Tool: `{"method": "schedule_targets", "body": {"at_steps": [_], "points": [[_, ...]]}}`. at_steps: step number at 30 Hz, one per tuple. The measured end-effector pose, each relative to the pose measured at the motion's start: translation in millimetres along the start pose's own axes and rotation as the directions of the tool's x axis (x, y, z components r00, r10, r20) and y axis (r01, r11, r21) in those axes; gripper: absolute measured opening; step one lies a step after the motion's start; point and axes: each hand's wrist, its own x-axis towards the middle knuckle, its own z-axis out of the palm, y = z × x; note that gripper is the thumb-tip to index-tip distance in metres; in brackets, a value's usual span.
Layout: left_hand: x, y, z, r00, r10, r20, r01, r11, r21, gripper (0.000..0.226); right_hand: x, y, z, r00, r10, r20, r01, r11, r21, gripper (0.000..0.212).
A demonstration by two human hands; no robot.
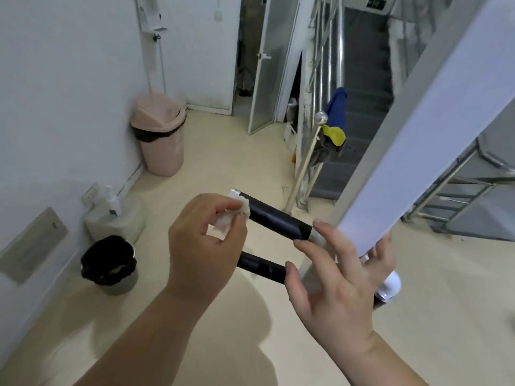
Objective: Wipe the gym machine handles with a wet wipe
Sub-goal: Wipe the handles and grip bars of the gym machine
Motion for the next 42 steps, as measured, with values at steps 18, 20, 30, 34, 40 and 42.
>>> {"method": "schedule_targets", "body": {"at_steps": [18,20,30,34,40,42], "points": [[-3.5,-23.7,28.2,0.815,0.548,0.187,-0.579,0.783,0.229,0.010,-7.7,17.1,9.7,0.939,0.341,-0.044,-0.318,0.911,0.263,0.053],[8.7,-32.7,17.9,0.816,0.550,0.179,-0.578,0.775,0.254,0.009,-8.9,18.1,11.3,0.947,0.316,-0.057,-0.292,0.922,0.255,0.047],[25.4,-28.0,33.0,0.810,0.512,0.287,-0.564,0.815,0.137,0.010,-7.8,23.7,15.3,0.955,0.295,-0.018,-0.286,0.937,0.203,0.056],[38.6,-47.1,17.7,0.839,0.486,0.242,-0.534,0.820,0.206,0.011,-5.7,26.1,10.5,0.964,0.262,0.049,-0.267,0.947,0.178,0.062],[33.2,-47.9,8.8,0.873,0.460,0.161,-0.485,0.855,0.185,0.011,-6.6,20.1,9.1,0.883,0.448,0.142,-0.470,0.841,0.267,0.045],[31.1,-45.4,6.6,0.902,0.411,0.136,-0.429,0.887,0.170,0.011,-7.1,16.1,6.3,0.914,0.401,0.066,-0.405,0.886,0.224,0.050]]}}
